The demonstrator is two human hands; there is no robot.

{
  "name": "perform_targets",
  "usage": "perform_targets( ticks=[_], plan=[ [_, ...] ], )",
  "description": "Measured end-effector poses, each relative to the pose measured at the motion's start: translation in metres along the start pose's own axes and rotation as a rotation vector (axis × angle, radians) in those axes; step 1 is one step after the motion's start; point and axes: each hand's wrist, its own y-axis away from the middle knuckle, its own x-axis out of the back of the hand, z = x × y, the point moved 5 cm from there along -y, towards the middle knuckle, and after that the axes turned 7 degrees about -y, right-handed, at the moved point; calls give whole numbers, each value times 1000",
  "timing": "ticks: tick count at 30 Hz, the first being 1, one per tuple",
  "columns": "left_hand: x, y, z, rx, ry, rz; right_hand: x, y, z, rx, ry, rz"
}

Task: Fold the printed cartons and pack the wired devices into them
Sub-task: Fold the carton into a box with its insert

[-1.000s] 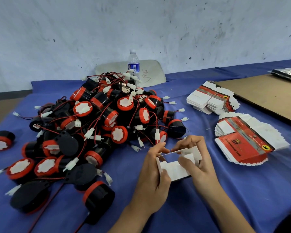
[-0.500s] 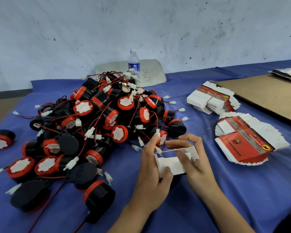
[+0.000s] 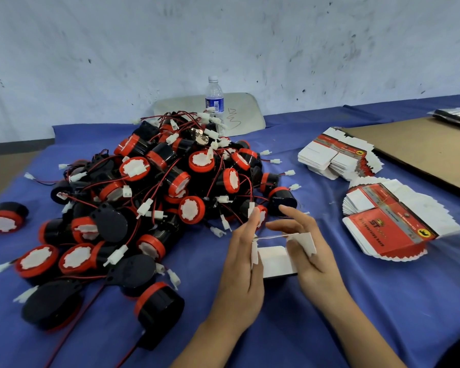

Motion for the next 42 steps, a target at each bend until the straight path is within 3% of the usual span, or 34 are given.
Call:
perform_targets(
  ticks=[6, 11, 19, 27, 30, 37, 42],
  plan=[
    [-7, 0, 4, -41, -74, -150, 13, 1, 3, -49, 75, 203],
    [-9, 0, 7, -122, -169, -221, 20, 3, 10, -91, -112, 333],
    [-3, -1, 11, -241, -182, -89, 22, 3, 10, -157, -239, 388],
    [7, -1, 8, -157, -59, 81, 20, 1, -8, -18, -152, 368],
    [7, -1, 8, -134, -36, 72, 20, 1, -11, 19, -134, 348],
    [7, -2, 6, -125, -15, 11, 25, 1, 2, -124, -266, 362],
    [6, 0, 5, -112, -13, -3, 20, 1, 11, -267, -401, 251]
  ],
)
